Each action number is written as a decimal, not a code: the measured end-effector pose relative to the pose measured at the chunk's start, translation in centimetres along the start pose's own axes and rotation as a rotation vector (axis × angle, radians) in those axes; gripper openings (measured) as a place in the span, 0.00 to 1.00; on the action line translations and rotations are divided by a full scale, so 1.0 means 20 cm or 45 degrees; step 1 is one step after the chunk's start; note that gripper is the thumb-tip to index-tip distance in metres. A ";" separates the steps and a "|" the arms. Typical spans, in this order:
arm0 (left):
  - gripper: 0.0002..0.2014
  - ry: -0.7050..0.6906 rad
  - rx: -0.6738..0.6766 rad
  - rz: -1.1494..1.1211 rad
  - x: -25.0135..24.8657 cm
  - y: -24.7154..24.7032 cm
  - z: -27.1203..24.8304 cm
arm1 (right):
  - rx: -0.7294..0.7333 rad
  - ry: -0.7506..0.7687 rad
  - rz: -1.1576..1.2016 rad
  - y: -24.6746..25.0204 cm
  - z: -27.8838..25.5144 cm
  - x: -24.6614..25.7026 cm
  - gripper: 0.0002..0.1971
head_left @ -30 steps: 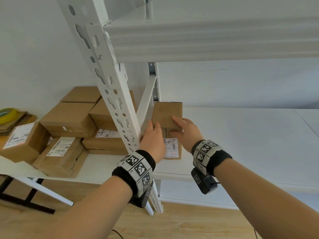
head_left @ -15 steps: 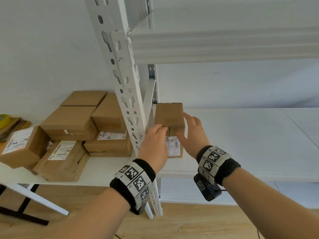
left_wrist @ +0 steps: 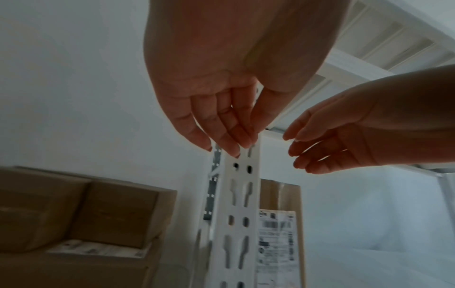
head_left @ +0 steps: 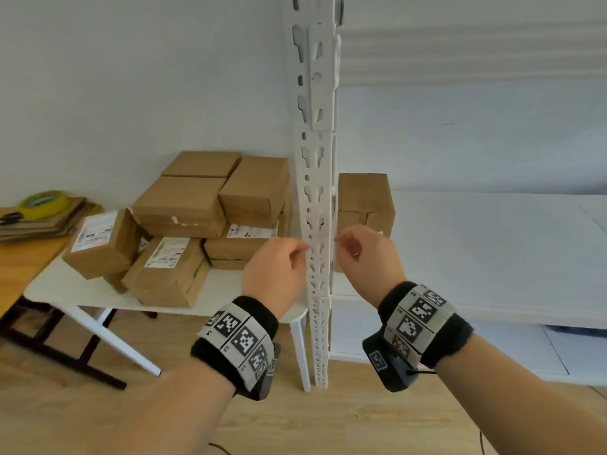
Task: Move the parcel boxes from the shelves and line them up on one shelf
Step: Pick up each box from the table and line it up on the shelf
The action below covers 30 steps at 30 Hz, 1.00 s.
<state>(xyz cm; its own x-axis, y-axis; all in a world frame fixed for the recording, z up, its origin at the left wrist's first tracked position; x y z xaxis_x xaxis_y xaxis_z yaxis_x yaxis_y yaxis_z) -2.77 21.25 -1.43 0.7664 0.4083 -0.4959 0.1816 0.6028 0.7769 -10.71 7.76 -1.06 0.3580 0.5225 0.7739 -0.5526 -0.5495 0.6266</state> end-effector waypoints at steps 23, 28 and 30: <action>0.16 0.397 -0.098 0.057 1.11 0.71 0.10 | 0.291 0.025 0.083 -0.94 0.35 0.65 0.11; 0.25 0.507 -0.082 -0.075 1.50 0.80 0.28 | 0.373 -0.220 -0.059 -1.24 0.52 0.73 0.25; 0.27 0.591 -0.031 -0.065 1.65 0.81 0.35 | 0.422 -0.333 -0.114 -1.33 0.58 0.74 0.28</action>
<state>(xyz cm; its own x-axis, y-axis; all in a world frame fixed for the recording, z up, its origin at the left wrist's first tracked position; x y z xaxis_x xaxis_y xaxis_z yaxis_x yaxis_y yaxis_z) 29.76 39.57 -2.50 0.3990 0.6377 -0.6589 0.1936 0.6438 0.7403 17.98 22.59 -5.19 0.5961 0.4183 0.6854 -0.2540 -0.7116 0.6551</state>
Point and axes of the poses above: each hand's wrist, its own z-axis towards the middle knuckle, its own y-axis out of the back of the hand, x = y × z, the point moved 5 cm from there along z, towards the middle knuckle, and after that the axes turned 14 degrees about -y, right-handed, at the moved point
